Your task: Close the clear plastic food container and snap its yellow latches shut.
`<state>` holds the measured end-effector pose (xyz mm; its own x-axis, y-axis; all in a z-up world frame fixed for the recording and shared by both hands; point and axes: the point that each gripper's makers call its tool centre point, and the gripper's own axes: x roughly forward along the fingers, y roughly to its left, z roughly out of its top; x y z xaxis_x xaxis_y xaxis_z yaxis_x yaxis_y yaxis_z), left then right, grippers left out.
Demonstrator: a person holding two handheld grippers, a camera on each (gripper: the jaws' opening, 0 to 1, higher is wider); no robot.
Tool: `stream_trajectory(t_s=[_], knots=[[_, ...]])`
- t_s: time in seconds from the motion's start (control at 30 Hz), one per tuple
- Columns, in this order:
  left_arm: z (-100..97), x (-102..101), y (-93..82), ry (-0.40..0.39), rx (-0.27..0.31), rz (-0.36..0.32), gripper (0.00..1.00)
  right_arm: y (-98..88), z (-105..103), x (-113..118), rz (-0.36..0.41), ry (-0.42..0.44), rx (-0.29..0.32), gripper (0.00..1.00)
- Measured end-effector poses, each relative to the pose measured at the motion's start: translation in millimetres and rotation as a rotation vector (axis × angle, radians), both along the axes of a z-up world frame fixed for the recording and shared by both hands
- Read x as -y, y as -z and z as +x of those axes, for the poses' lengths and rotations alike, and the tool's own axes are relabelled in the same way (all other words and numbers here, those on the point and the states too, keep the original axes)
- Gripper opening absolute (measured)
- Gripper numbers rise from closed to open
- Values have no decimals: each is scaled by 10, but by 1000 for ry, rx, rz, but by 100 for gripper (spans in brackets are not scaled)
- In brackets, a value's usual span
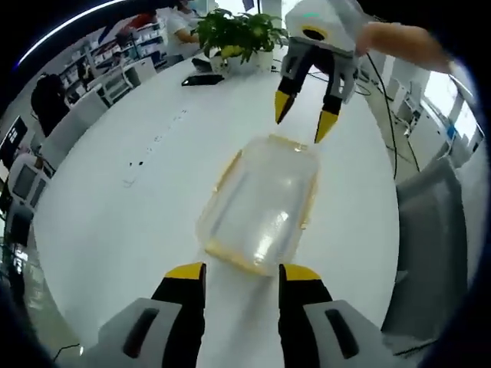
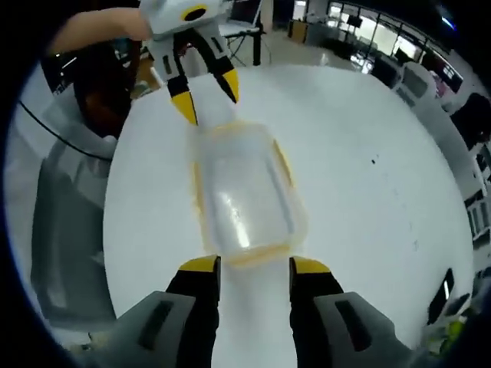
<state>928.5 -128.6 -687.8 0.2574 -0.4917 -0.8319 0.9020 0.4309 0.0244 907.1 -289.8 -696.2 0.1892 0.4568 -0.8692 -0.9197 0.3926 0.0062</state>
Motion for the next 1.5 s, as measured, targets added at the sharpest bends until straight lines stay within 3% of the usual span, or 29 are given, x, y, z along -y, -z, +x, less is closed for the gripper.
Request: stream_trajectory(t_s=[0.13, 0.27, 0.43, 0.6, 0.7, 0.87, 0.97, 1.27, 1.5], knots=[[-7, 11, 33, -22, 5, 7, 28, -27, 23, -39, 68, 93, 5, 27], [13, 16, 73, -102, -10, -16, 27, -36, 68, -28, 96, 155, 41, 25], [40, -18, 119, -146, 8, -9, 27, -44, 82, -9, 124, 198, 67, 22], [54, -39, 158, -225, 7, -35, 23, -18, 63, -20, 173, 260, 60, 23], [65, -10, 146, -319, -20, -103, 22, -12, 82, -46, 238, 338, 60, 23], [52, 36, 158, -415, -64, -176, 21, 2, 138, -37, 359, 510, 45, 23], [56, 38, 172, -459, -79, -209, 21, -7, 134, -54, 428, 570, 18, 23], [38, 65, 239, -523, -112, -251, 20, 97, 102, 9, 434, 625, 4, 24], [44, 56, 268, -546, -115, -261, 20, 154, 100, -16, 504, 714, -72, 22]])
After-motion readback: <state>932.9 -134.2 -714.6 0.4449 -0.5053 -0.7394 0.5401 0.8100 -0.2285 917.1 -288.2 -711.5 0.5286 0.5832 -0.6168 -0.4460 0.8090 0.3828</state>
